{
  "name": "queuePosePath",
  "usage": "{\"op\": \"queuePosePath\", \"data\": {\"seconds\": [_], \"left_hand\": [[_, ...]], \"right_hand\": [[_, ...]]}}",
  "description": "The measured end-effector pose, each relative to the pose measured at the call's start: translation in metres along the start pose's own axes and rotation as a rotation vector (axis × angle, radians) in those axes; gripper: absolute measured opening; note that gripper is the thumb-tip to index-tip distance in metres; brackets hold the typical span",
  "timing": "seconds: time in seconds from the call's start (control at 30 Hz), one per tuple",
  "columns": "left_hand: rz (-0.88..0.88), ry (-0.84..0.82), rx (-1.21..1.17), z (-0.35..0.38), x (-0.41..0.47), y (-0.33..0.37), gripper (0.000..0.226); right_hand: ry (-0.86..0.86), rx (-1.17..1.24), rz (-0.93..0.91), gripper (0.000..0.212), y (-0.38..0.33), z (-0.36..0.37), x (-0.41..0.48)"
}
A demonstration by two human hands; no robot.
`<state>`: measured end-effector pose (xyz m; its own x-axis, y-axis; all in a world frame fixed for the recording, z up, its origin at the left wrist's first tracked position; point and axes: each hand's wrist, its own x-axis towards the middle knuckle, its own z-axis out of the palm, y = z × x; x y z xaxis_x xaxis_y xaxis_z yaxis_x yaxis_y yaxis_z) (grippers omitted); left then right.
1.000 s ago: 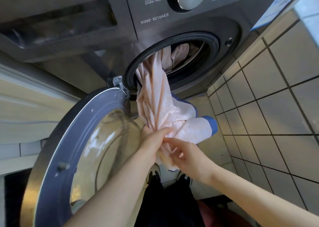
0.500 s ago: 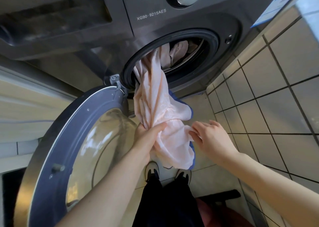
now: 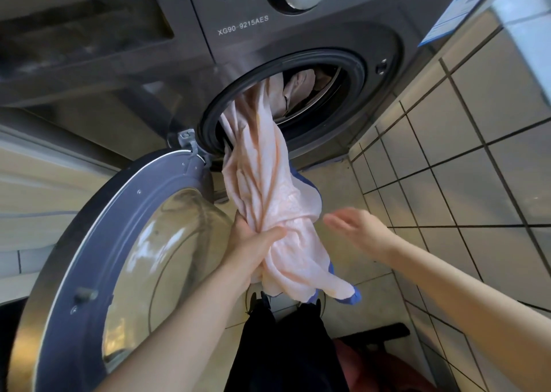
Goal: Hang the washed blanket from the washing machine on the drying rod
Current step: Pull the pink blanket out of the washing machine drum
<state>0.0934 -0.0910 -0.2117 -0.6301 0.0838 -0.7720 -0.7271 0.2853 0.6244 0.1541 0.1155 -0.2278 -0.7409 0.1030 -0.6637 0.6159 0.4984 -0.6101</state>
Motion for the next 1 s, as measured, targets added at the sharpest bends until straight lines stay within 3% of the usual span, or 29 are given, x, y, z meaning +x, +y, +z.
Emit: {"op": "queuePosePath", "data": {"seconds": [0.13,0.23,0.3,0.47,0.57,0.67,0.77,0.87,1.0], "left_hand": [[0.043,-0.083,-0.005,-0.002,-0.014,0.003,0.05],[0.099,-0.12,-0.048,-0.006,-0.024,0.005,0.051],[0.109,-0.148,-0.052,-0.007,-0.028,0.005,0.046],[0.106,-0.089,0.062,-0.006,-0.022,-0.002,0.048],[0.151,-0.02,0.204,0.0,-0.022,-0.005,0.066],[0.209,-0.039,0.384,0.01,-0.026,-0.014,0.081],[0.296,-0.004,0.703,0.019,-0.032,-0.016,0.064],[0.37,-0.028,1.01,0.026,-0.042,-0.014,0.06],[0.7,-0.154,0.844,0.023,-0.054,-0.017,0.06]], "right_hand": [[0.048,0.316,0.129,0.037,-0.01,-0.002,0.027],[-0.002,0.658,0.36,0.075,-0.012,0.005,0.05],[-0.121,0.824,0.394,0.079,-0.011,0.009,0.057],[-0.453,0.901,0.312,0.081,-0.027,0.011,0.042],[-0.573,0.862,0.253,0.083,-0.038,0.011,0.027],[-0.563,0.755,0.24,0.077,-0.046,0.013,0.016],[-0.535,0.714,0.185,0.07,-0.059,0.019,0.009],[-0.345,0.594,0.159,0.058,-0.066,0.032,0.008],[-0.053,0.645,0.179,0.039,-0.061,0.038,0.011]]}}
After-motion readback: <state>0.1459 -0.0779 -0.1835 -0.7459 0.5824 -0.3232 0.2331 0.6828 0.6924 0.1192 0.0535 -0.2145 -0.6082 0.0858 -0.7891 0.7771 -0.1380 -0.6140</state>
